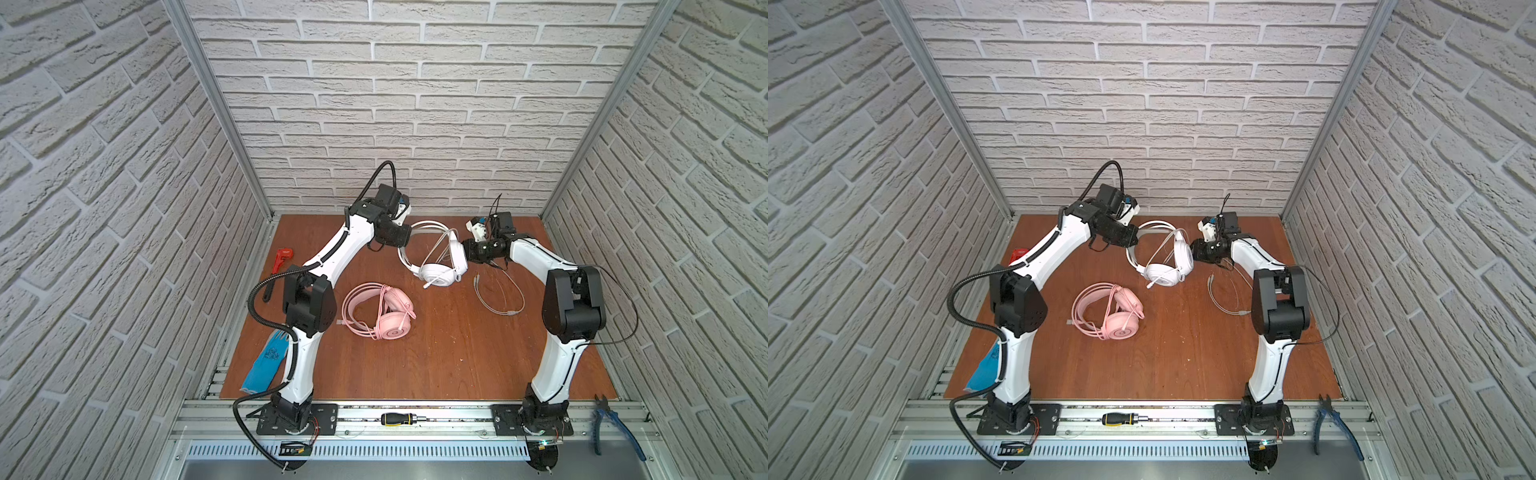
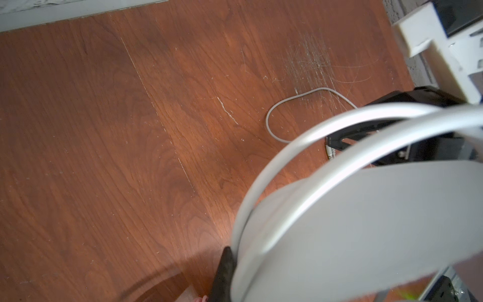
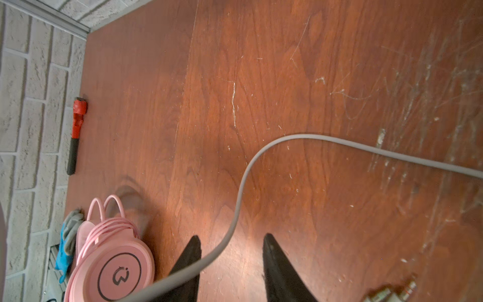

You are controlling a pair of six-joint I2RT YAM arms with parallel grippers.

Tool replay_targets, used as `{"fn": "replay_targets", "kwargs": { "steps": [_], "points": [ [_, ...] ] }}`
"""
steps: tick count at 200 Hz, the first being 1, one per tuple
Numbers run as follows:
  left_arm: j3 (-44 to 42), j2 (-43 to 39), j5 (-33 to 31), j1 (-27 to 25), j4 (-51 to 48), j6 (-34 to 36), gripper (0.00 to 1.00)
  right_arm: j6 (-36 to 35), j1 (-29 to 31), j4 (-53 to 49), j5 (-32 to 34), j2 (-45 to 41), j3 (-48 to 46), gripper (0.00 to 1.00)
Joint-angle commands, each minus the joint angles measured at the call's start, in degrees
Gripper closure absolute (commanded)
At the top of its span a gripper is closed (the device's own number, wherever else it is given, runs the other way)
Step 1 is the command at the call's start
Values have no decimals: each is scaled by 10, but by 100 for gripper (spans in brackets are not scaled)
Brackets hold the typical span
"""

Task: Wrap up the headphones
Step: 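Open the right gripper, releasing the cable, and draw it back from the headset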

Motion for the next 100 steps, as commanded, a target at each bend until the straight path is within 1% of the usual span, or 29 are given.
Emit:
{"fn": "replay_targets", "kwargs": {
  "steps": [1, 26, 48, 64, 100],
  "points": [
    [-2, -45, 46, 2, 49, -27, 100, 32, 2, 95, -34, -25, -18, 62],
    [8, -45, 47, 3, 48, -27, 100, 45, 4, 131, -46, -17, -29, 57],
    [14, -46, 47, 2, 41, -25, 100, 61, 6, 188, -46, -21, -56, 52],
    [13, -47, 51, 3, 41, -29, 100, 67, 9, 221, -44, -25, -72, 52],
    [16, -48, 50, 4, 42, -36, 100, 75, 12, 306, -25, -50, -122, 47]
  ]
}}
